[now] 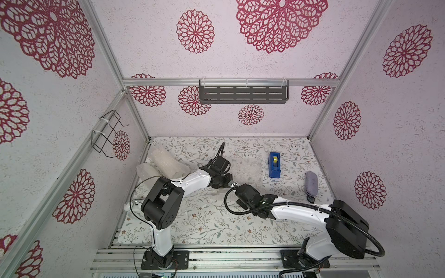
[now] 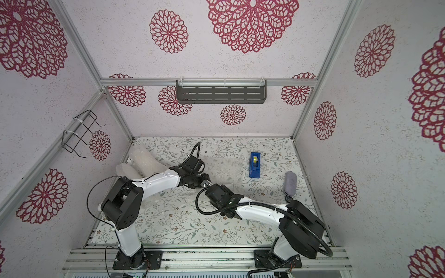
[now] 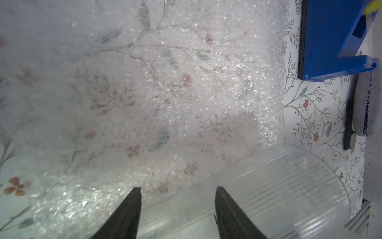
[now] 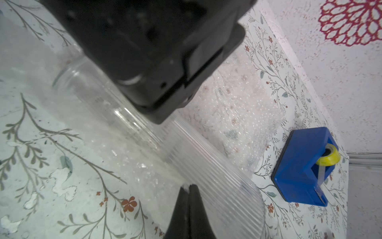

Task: Wrap vases in bubble wrap
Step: Wrap the vase in bubble wrap.

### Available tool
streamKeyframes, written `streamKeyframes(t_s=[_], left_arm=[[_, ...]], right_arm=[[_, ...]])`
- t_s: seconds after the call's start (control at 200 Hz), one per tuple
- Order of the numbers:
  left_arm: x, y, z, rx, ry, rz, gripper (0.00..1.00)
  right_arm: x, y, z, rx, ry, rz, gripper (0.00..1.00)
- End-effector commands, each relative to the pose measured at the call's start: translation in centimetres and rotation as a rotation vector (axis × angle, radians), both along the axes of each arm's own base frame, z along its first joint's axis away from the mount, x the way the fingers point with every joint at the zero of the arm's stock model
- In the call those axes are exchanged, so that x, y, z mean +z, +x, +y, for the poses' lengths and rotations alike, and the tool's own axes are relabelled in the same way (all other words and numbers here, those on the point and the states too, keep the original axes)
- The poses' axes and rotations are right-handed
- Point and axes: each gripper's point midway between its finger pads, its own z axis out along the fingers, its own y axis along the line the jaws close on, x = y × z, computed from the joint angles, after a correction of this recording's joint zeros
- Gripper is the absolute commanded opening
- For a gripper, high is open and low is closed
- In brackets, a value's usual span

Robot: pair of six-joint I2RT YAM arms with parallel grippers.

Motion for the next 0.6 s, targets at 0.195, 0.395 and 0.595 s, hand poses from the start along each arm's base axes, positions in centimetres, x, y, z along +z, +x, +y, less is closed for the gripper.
streamKeyframes(t_s=[0.195,0.395,0.595], left_arm=[[1.3,0.9,-0.5,-0.012,-0.053,-0.036,0.64],[1.9,1.5,0.0,0.011,-0.055,-0.047,0.65],[3.6,2.1,3.8,0.146,-0.012,-0.116,0.66]], right_arm=[[-1.1,0.5,0.0,-0.007,0.05,0.036,0.0],[-0.6,0.8,0.2,-0.004,0.071,0.033,0.0],[-0.5,1.4,0.2,-0.005,0.077,0.036,0.0]])
